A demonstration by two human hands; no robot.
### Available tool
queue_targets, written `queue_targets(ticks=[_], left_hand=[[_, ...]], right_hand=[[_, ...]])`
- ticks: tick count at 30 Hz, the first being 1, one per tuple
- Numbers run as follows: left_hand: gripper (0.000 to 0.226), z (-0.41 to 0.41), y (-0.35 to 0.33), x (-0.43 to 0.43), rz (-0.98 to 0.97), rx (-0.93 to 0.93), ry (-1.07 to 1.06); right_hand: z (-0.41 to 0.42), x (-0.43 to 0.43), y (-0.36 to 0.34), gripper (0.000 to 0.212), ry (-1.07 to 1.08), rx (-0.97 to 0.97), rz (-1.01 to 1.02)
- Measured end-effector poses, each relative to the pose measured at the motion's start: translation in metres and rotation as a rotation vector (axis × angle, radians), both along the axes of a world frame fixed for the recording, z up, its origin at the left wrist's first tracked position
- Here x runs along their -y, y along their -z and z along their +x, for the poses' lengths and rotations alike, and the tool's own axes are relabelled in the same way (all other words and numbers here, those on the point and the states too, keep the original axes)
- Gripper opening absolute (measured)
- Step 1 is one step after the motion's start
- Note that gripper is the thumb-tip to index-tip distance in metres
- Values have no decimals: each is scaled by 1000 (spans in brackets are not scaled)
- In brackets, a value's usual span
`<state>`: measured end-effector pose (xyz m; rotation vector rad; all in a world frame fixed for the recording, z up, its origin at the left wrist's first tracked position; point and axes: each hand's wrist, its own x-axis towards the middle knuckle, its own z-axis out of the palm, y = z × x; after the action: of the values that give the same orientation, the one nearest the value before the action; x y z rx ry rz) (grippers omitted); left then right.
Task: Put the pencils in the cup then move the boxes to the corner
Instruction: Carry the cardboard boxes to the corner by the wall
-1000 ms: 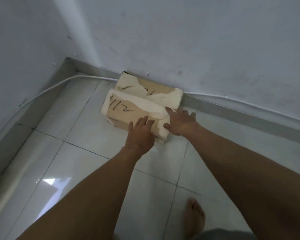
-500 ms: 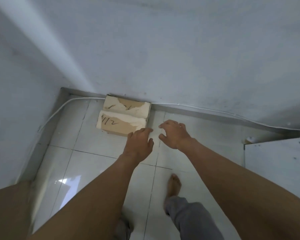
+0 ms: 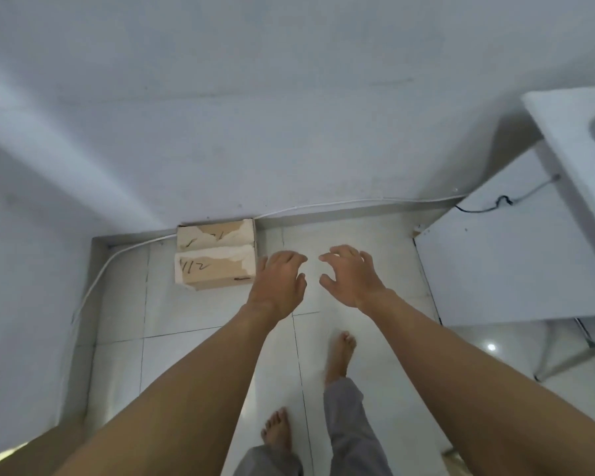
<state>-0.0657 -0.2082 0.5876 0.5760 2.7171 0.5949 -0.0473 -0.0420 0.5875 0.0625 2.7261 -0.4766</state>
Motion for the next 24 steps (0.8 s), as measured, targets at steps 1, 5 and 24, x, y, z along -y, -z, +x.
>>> queue_targets(ticks=[1, 5, 24], left_hand=[[38, 9, -3, -5, -3, 7, 27], [38, 38, -10, -27, 15, 26, 114], [38, 254, -7, -194, -11, 130, 444]], right_hand=[[18, -4, -6, 46, 36, -1, -8], [75, -23, -15, 47, 150, 41, -10], [340, -167, -1, 53, 471, 194, 33]])
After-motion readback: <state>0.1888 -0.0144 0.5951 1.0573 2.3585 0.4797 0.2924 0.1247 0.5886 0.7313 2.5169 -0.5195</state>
